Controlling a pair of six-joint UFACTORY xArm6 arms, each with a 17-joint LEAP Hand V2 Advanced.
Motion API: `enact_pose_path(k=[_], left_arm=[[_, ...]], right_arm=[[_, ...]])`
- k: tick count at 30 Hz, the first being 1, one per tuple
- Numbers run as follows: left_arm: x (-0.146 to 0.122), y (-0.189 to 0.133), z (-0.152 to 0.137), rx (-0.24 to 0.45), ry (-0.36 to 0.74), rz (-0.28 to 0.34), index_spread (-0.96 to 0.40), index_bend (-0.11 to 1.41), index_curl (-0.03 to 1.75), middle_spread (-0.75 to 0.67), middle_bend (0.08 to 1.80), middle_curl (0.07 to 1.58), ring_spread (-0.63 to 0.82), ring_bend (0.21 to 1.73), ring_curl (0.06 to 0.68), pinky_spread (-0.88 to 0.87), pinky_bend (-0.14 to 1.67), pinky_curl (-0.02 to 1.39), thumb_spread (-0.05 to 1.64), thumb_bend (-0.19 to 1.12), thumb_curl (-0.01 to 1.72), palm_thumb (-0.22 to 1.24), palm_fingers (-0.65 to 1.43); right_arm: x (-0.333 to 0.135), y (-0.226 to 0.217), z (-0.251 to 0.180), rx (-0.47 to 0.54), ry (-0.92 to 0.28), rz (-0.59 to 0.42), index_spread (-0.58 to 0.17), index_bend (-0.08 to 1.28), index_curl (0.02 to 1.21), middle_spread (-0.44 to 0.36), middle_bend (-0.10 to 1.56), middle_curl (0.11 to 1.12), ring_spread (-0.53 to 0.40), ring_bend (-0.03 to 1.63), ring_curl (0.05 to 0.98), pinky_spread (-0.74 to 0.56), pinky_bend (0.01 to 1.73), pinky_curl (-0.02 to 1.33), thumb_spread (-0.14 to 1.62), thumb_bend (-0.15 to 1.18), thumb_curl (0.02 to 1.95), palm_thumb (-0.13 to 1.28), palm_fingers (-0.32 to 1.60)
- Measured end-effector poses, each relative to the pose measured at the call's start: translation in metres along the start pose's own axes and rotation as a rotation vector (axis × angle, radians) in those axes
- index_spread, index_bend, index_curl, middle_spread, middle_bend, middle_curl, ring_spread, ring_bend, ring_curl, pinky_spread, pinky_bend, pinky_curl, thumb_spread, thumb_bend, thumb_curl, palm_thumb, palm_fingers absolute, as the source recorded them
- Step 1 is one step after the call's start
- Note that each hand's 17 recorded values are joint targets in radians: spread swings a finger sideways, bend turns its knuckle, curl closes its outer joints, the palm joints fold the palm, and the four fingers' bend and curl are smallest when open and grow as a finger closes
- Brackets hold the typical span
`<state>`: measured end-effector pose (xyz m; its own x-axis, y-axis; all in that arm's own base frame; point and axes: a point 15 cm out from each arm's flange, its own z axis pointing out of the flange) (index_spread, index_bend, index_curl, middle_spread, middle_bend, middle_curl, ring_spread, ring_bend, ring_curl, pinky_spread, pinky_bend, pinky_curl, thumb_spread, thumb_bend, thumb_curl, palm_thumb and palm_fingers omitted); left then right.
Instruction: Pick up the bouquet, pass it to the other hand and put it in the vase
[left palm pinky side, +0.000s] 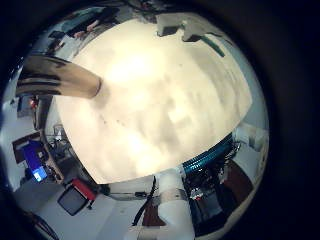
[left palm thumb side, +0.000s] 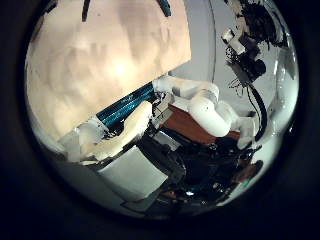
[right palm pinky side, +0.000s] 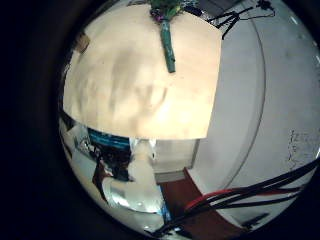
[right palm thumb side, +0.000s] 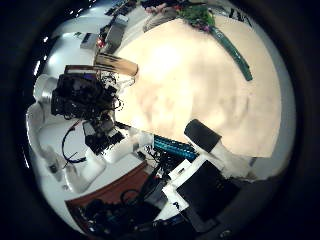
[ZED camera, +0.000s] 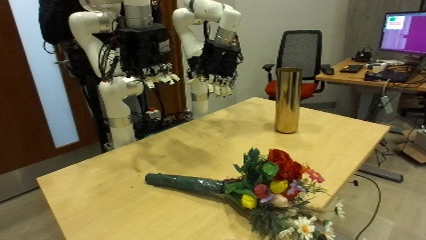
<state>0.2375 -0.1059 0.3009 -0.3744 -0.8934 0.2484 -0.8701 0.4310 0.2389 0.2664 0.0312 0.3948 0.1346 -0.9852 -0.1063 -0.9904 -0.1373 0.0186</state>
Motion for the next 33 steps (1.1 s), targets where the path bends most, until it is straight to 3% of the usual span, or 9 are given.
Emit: enact_pose_path(k=[9, 10, 11, 13, 16, 17, 24, 28, 33], left_arm=[[0.001, -0.004, -0.002, 0.004, -0.013, 0.009, 0.06, 0.19, 0.39, 0.20, 0.20, 0.36, 0.45, 0.38, 0.185, 0.45, 0.18, 0.25, 0.95, -0.03, 0.31, 0.44, 0.27], [0.001, -0.005, -0.003, 0.000, -0.016, 0.013, 0.06, 0.19, 0.39, 0.19, 0.20, 0.36, 0.45, 0.38, 0.185, 0.45, 0.18, 0.25, 0.96, -0.03, 0.31, 0.44, 0.27], [0.003, -0.008, -0.006, 0.002, -0.021, 0.020, 0.06, 0.19, 0.39, 0.19, 0.20, 0.36, 0.45, 0.38, 0.185, 0.45, 0.18, 0.24, 0.96, -0.03, 0.31, 0.44, 0.27], [0.006, -0.012, -0.010, -0.003, -0.037, 0.030, 0.05, 0.20, 0.40, 0.19, 0.19, 0.35, 0.45, 0.38, 0.184, 0.45, 0.18, 0.24, 0.96, -0.03, 0.31, 0.44, 0.28], [0.006, -0.019, -0.014, -0.015, -0.062, 0.043, 0.04, 0.20, 0.41, 0.19, 0.19, 0.35, 0.44, 0.37, 0.183, 0.45, 0.18, 0.24, 0.96, -0.03, 0.31, 0.44, 0.29], [0.006, -0.022, -0.015, -0.021, -0.067, 0.046, 0.03, 0.20, 0.42, 0.18, 0.20, 0.35, 0.44, 0.37, 0.184, 0.44, 0.18, 0.23, 0.96, -0.03, 0.31, 0.43, 0.30], [-0.014, -0.021, -0.041, -0.054, -0.099, 0.051, 0.02, 0.20, 0.43, 0.17, 0.20, 0.35, 0.43, 0.38, 0.184, 0.44, 0.18, 0.22, 0.97, -0.03, 0.30, 0.40, 0.30], [-0.033, -0.020, -0.047, -0.042, -0.077, 0.032, 0.02, 0.20, 0.43, 0.16, 0.20, 0.35, 0.42, 0.37, 0.184, 0.44, 0.18, 0.22, 0.97, -0.03, 0.30, 0.40, 0.30], [-0.036, -0.025, -0.044, -0.047, -0.039, 0.030, 0.02, 0.20, 0.43, 0.15, 0.22, 0.36, 0.40, 0.38, 0.184, 0.44, 0.17, 0.21, 0.97, -0.03, 0.30, 0.37, 0.32]], right_arm=[[0.012, 0.000, 0.000, -0.003, 0.003, 0.041, -0.310, 0.17, 0.31, 0.024, 0.24, 0.33, 0.178, 0.25, 0.238, 0.33, 0.21, 0.26, 1.06, -0.03, 0.34, 0.64, 0.35], [0.018, 0.000, -0.002, -0.001, 0.009, 0.058, -0.289, 0.18, 0.31, -0.015, 0.23, 0.33, 0.141, 0.29, 0.245, 0.33, 0.23, 0.26, 1.06, -0.03, 0.34, 0.64, 0.42], [0.022, -0.002, -0.006, 0.006, 0.014, 0.068, -0.258, 0.15, 0.29, 0.028, 0.28, 0.33, 0.097, 0.36, 0.248, 0.33, 0.24, 0.25, 1.06, -0.03, 0.34, 0.63, 0.57], [0.030, -0.007, -0.018, 0.009, 0.030, 0.088, -0.242, 0.16, 0.29, 0.019, 0.30, 0.34, 0.044, 0.40, 0.266, 0.32, 0.28, 0.27, 1.06, -0.02, 0.34, 0.63, 0.58], [0.055, -0.002, -0.031, -0.042, 0.052, 0.157, -0.257, 0.14, 0.28, 0.016, 0.32, 0.34, 0.004, 0.45, 0.266, 0.30, 0.33, 0.27, 1.07, -0.03, 0.34, 0.62, 0.56], [0.063, -0.004, -0.034, -0.056, 0.052, 0.180, -0.262, 0.20, 0.28, 0.023, 0.29, 0.32, -0.028, 0.49, 0.246, 0.27, 0.37, 0.26, 1.08, -0.02, 0.34, 0.59, 0.55], [0.098, 0.000, -0.035, -0.236, 0.002, 0.265, -0.261, 0.16, 0.28, -0.001, 0.28, 0.32, -0.032, 0.53, 0.240, 0.26, 0.41, 0.26, 1.09, -0.03, 0.34, 0.58, 0.51], [0.106, -0.007, -0.019, -0.304, -0.020, 0.281, -0.251, 0.16, 0.27, 0.028, 0.27, 0.32, -0.020, 0.53, 0.232, 0.25, 0.45, 0.26, 1.10, -0.03, 0.34, 0.55, 0.44], [0.109, -0.017, 0.004, -0.377, -0.041, 0.282, -0.219, 0.18, 0.29, 0.038, 0.26, 0.32, -0.004, 0.53, 0.210, 0.26, 0.47, 0.24, 1.12, -0.02, 0.34, 0.54, 0.46]])
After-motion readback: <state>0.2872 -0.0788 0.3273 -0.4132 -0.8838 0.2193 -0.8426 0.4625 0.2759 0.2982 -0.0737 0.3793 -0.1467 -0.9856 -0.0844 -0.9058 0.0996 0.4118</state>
